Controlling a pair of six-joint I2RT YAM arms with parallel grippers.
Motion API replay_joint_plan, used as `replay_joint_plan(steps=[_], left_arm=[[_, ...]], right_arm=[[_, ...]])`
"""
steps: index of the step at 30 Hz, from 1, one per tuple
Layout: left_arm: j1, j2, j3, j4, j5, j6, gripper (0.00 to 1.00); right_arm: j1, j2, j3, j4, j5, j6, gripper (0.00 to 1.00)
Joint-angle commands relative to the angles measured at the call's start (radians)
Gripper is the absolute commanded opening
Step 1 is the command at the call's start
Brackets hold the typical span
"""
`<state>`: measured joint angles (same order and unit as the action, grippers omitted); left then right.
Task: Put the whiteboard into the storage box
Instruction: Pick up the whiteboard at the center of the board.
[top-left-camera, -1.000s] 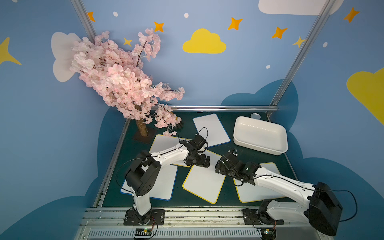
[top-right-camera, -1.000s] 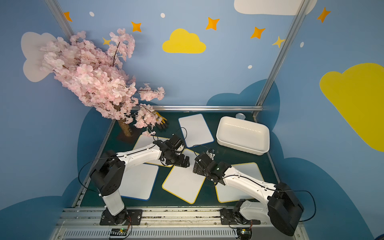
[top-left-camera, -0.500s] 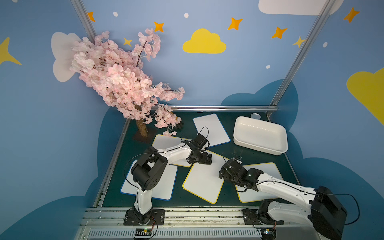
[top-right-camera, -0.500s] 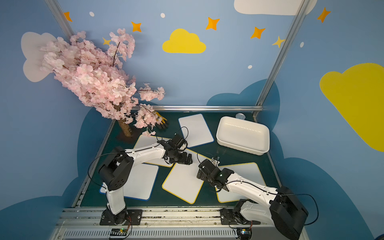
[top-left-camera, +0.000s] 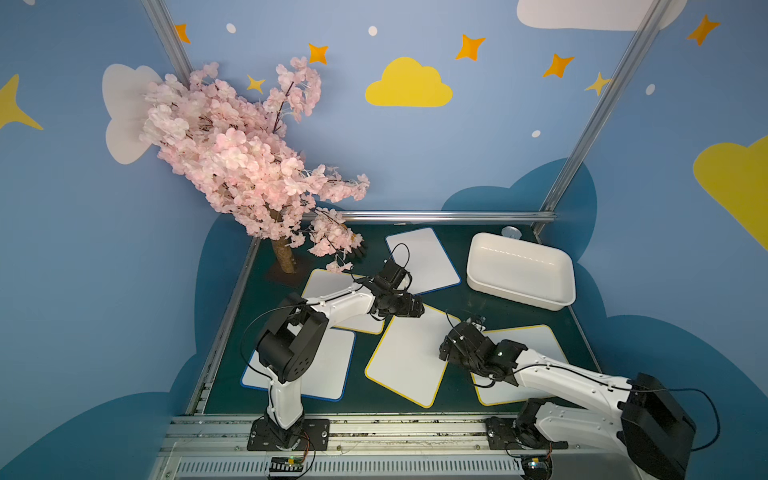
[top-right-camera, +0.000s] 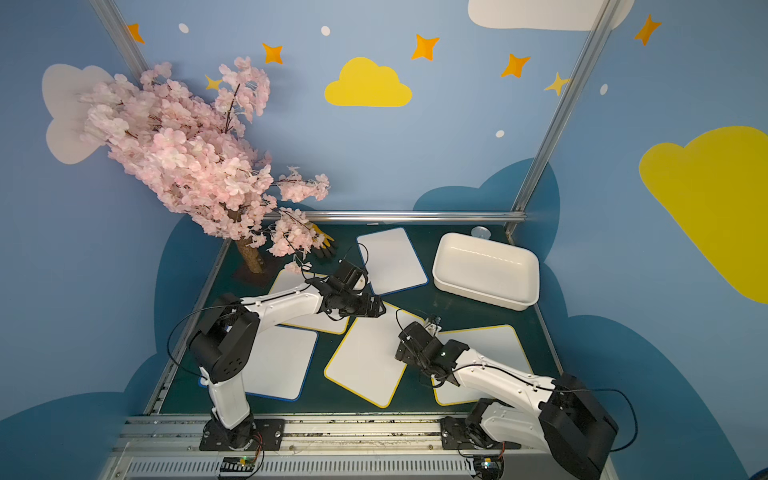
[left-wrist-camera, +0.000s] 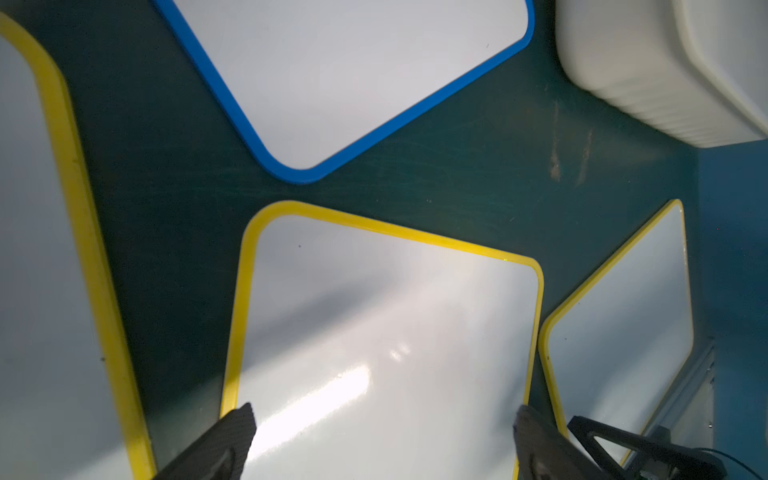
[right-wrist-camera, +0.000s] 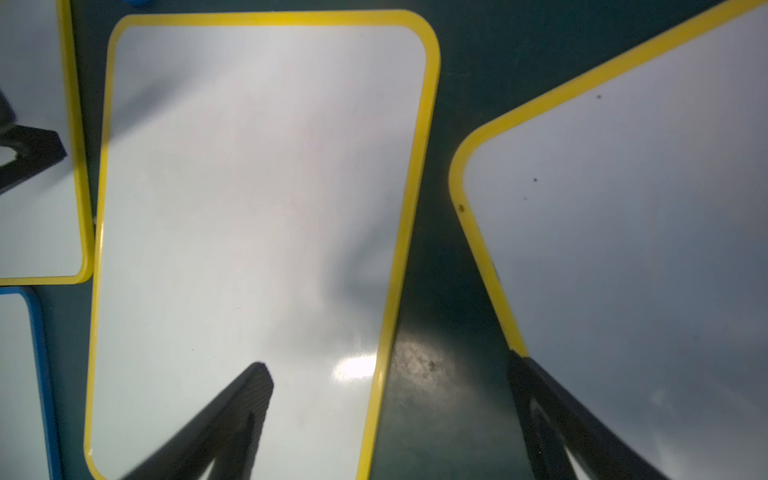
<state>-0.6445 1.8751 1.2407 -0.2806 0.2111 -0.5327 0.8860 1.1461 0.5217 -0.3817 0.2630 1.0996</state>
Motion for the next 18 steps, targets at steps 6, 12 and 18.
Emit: replay_joint_plan(steps=[6, 12, 18], left_arm=[[0.047, 0.043, -0.017, 0.049, 0.04, 0.0, 1.0], [0.048, 0.092, -0.004, 0.031, -0.006, 0.023, 1.0], [0.049, 0.117, 0.022, -0.06, -0.115, 0.059, 1.0]], right_arm=[[0.008, 0.03, 0.004, 0.01, -0.006, -0.004, 0.92], [0.01, 0.047, 0.014, -0.001, -0.006, -0.012, 0.91], [0.011, 0.057, 0.024, -0.008, -0.008, -0.009, 0.91]])
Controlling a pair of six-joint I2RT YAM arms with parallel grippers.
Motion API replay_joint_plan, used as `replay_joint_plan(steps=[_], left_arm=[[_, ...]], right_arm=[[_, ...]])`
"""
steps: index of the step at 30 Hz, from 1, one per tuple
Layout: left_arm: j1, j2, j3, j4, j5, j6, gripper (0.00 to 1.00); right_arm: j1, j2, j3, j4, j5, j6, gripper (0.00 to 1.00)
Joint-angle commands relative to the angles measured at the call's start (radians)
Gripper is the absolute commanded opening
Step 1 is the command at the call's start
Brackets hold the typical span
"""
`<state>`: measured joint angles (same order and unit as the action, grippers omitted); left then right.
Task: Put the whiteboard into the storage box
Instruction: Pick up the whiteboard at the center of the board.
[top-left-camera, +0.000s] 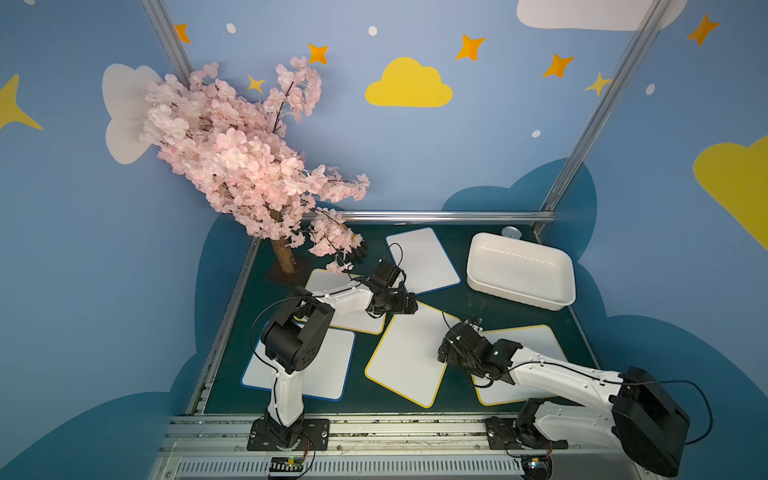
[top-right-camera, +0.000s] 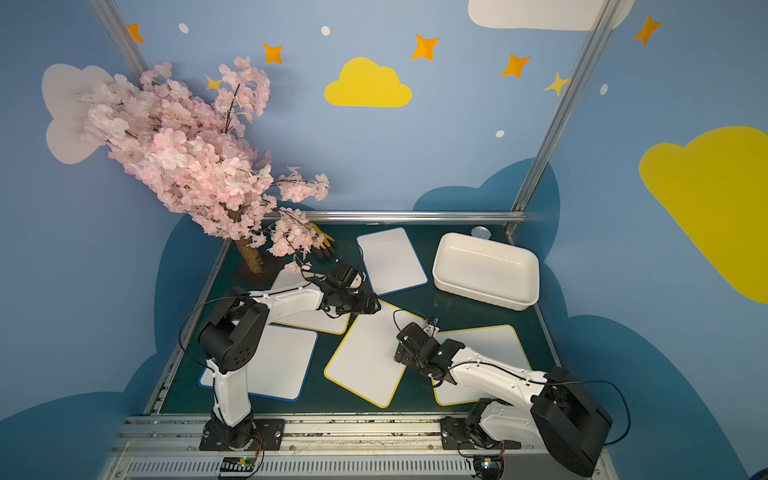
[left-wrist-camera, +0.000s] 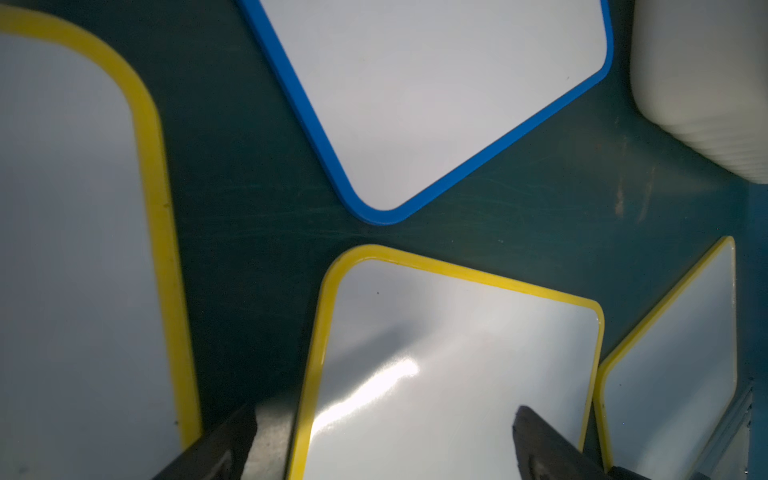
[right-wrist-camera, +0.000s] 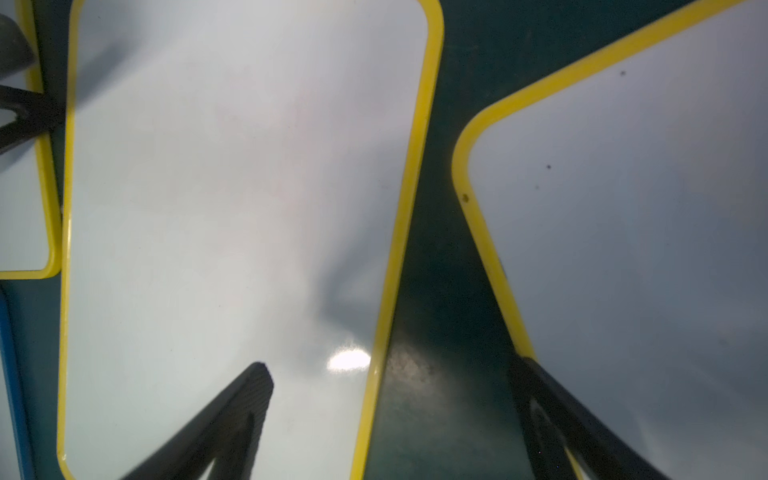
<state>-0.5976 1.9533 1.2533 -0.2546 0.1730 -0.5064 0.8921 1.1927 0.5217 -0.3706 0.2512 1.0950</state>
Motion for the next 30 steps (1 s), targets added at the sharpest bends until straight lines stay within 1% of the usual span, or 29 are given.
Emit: replay_joint_plan(steps=[1, 8, 10, 13, 19, 21, 24, 30], left_arm=[[0.002, 0.04, 0.013, -0.101, -0.101, 0.039, 1.0], [0.005, 0.058, 0.05, -0.203, -0.23, 0.063, 1.0], [0.006, 0.062, 0.055, -0.215, -0.245, 0.069, 1.0], [0.006, 0.057, 0.053, -0.211, -0.227, 0.069, 1.0], [-0.012, 0.007, 0.004, -0.156, -0.139, 0.036, 1.0], [-0.021, 0.005, -0.002, -0.16, -0.132, 0.027, 1.0], [-0.036, 0.007, -0.012, -0.173, -0.142, 0.016, 1.0], [-0.073, 0.025, 0.002, -0.244, -0.21, 0.003, 1.0]], right_arm=[[0.005, 0.015, 0.03, -0.018, 0.003, -0.003, 0.91], [0.008, 0.064, 0.059, -0.007, -0.017, 0.007, 0.91], [0.007, 0.08, 0.062, 0.007, -0.031, 0.014, 0.91], [0.008, 0.113, 0.071, 0.022, -0.048, 0.026, 0.91], [0.008, 0.173, 0.078, 0.064, -0.077, 0.068, 0.92], [0.007, 0.197, 0.083, 0.072, -0.09, 0.087, 0.92], [0.009, 0.238, 0.096, 0.076, -0.107, 0.115, 0.92], [0.008, 0.297, 0.129, 0.057, -0.108, 0.157, 0.92]])
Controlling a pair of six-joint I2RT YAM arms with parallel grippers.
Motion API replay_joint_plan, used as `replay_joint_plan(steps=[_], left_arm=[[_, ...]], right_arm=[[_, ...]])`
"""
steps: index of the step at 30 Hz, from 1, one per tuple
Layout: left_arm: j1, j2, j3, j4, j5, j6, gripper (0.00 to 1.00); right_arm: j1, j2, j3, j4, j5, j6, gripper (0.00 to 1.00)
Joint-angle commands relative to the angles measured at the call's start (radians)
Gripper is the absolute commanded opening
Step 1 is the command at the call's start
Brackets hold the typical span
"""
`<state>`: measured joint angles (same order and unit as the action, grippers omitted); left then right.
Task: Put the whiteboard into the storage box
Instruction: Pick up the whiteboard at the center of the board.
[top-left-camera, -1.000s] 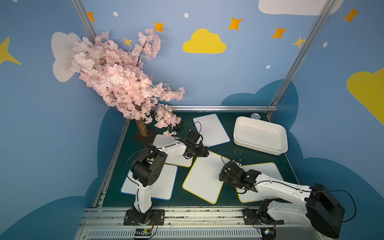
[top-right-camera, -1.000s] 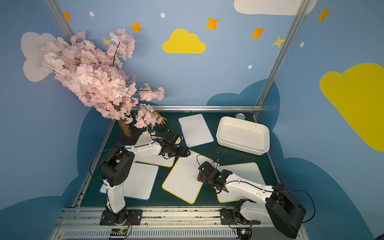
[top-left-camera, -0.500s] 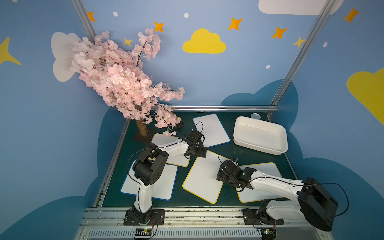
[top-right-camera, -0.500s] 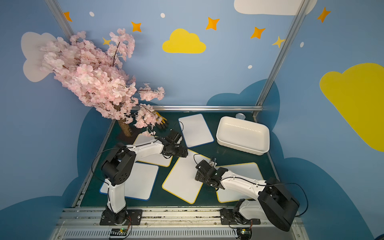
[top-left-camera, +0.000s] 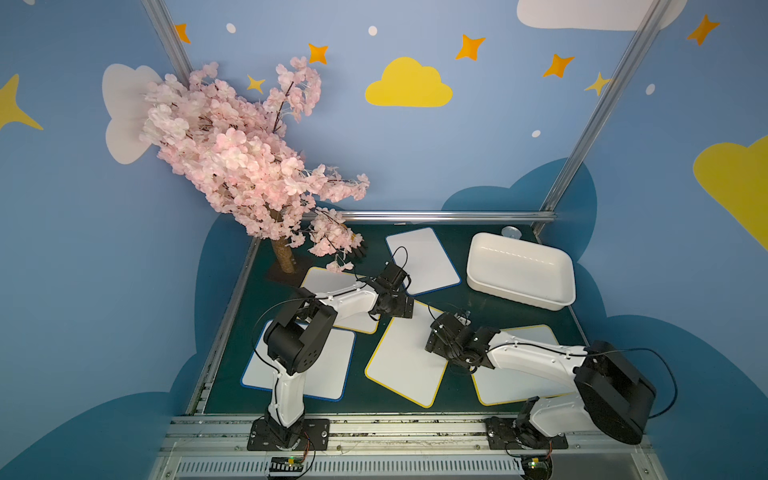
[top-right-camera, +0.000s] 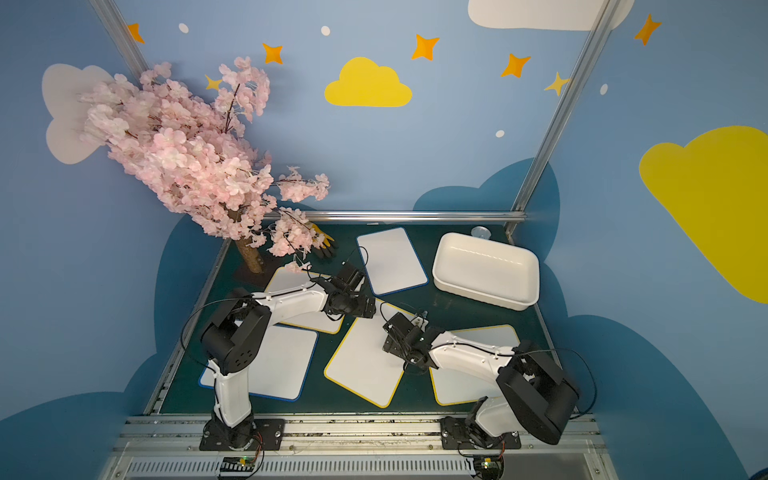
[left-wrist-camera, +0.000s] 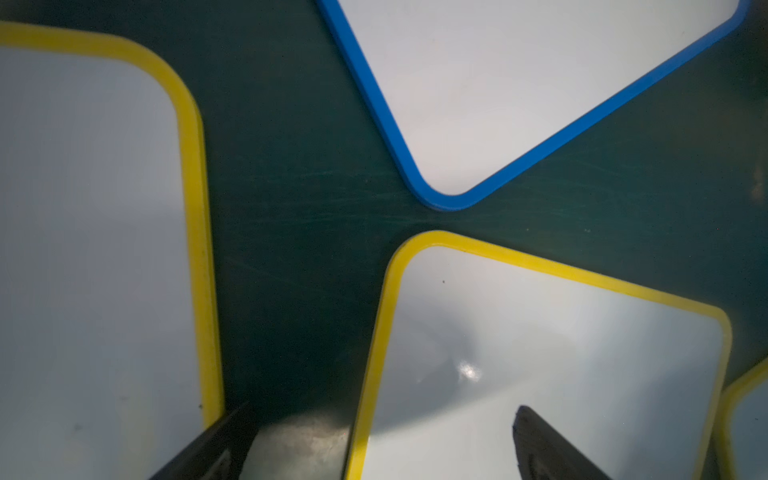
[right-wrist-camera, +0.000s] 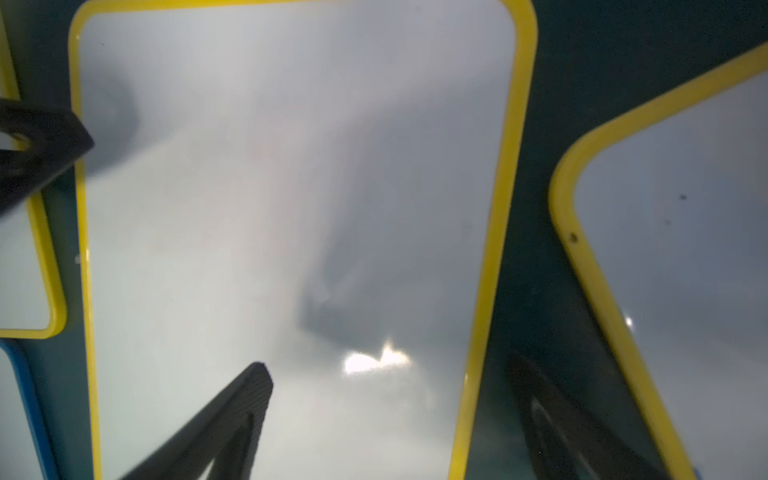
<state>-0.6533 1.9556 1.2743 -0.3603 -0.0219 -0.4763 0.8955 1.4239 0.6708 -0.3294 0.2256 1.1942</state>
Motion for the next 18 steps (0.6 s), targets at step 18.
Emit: replay_joint_plan(steps=[18], left_arm=[[-0.03, 0.037, -0.101, 0.011, 0.247, -0.105, 1.0]], right_arm=[[-0.13, 0.115, -0.037, 0.218, -0.16, 0.018, 0.92]])
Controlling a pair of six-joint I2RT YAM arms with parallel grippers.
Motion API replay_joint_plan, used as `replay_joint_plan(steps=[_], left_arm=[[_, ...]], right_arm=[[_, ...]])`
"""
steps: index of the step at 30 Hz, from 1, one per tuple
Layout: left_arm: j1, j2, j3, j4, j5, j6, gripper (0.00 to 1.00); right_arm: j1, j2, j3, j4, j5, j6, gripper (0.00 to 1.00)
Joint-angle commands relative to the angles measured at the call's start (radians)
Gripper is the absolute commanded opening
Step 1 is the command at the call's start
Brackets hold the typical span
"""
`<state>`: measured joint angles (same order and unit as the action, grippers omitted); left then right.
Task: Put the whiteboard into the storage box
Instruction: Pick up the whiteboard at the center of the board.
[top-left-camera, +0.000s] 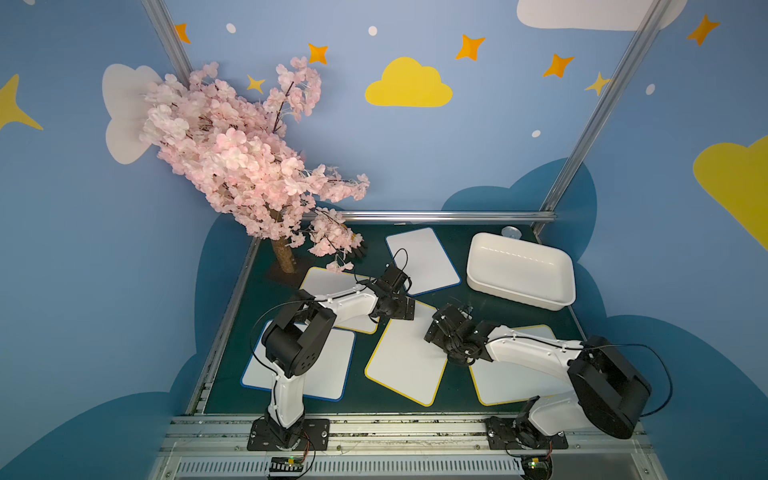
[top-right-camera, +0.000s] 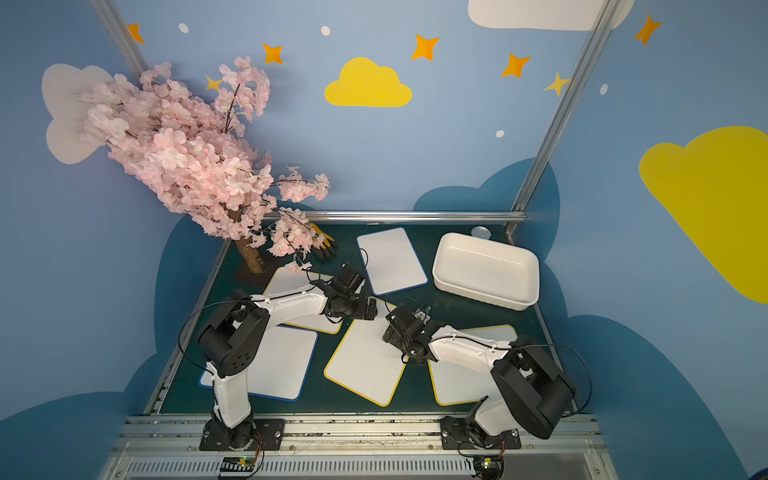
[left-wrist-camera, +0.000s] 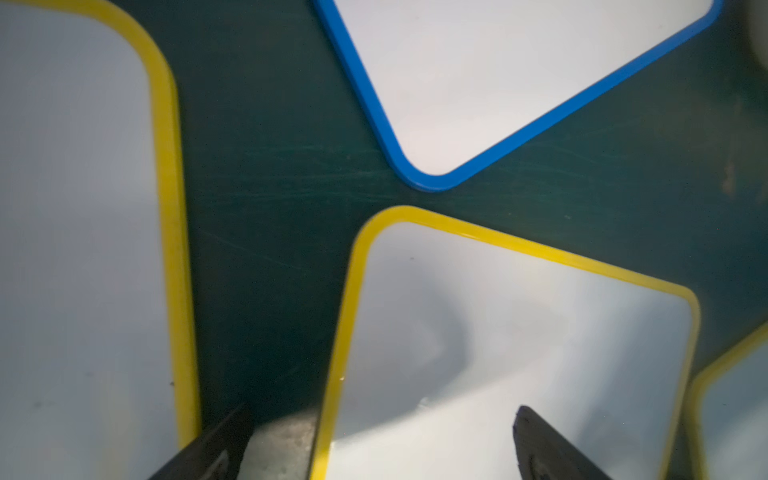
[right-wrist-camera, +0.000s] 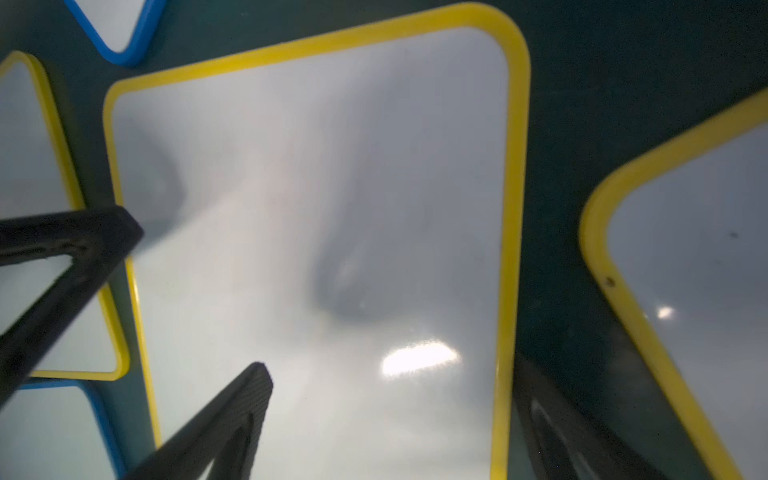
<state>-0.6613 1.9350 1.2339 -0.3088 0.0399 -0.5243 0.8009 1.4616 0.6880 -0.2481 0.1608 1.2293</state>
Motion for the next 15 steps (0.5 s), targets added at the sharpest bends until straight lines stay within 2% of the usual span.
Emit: replay_joint_plan(steps=[1, 4, 15], left_arm=[[-0.023, 0.06, -0.064, -0.032, 0.186, -0.061, 1.0], [-0.023, 0.063, -0.07, -0.017, 0.229, -0.074, 1.0], [-0.024, 0.053, -0.08, -0.004, 0.242, -0.104, 1.0]], right_arm=[[-0.043, 0.08, -0.05, 0.139, -0.098, -0.028, 0.92], [-0.071, 0.104, -0.021, 0.126, -0.106, -0.066, 0.92], [-0.147, 0.219, 0.098, 0.101, -0.134, -0.177, 0.92]])
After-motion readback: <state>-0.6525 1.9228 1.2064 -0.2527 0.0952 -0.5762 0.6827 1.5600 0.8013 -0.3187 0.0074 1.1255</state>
